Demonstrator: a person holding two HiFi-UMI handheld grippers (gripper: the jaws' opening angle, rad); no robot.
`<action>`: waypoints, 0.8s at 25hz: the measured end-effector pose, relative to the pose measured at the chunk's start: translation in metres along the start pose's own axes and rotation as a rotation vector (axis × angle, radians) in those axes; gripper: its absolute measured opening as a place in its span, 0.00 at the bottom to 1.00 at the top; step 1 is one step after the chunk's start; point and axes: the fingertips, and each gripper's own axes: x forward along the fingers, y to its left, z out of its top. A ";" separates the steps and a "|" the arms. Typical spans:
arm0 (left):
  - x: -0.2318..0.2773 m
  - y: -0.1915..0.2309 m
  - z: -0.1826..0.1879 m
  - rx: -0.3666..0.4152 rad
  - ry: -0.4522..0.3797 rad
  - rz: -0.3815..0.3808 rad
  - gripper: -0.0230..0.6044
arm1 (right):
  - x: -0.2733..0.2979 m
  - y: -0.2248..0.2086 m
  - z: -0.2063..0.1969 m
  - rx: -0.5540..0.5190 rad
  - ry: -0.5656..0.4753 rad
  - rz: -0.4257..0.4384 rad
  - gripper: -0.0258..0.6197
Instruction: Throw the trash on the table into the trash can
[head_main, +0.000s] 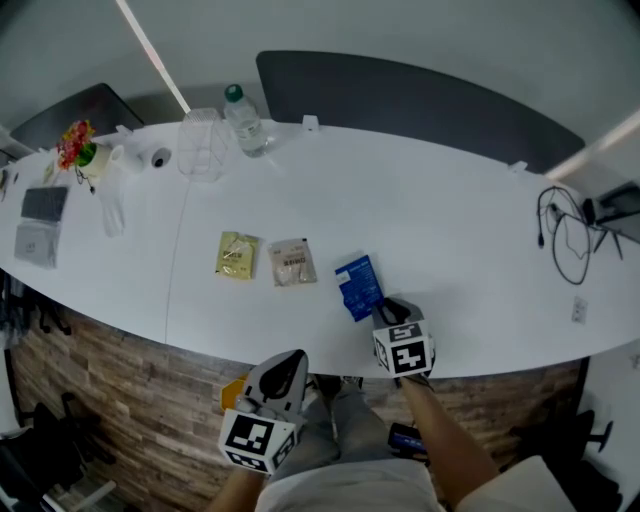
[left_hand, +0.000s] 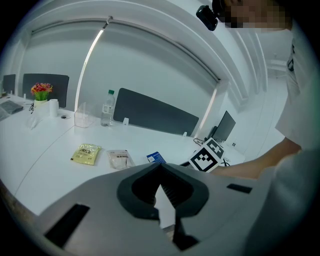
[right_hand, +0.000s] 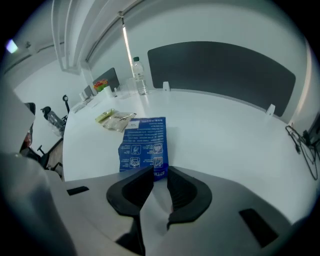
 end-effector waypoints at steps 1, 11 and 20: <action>0.000 0.000 -0.001 0.000 -0.001 0.000 0.04 | 0.000 0.000 0.001 -0.015 0.003 -0.008 0.20; -0.005 -0.003 0.003 -0.001 -0.013 0.002 0.04 | -0.015 0.001 0.012 0.049 -0.047 0.039 0.09; -0.023 -0.006 0.012 0.000 -0.044 0.020 0.04 | -0.067 0.009 0.038 0.160 -0.164 0.157 0.09</action>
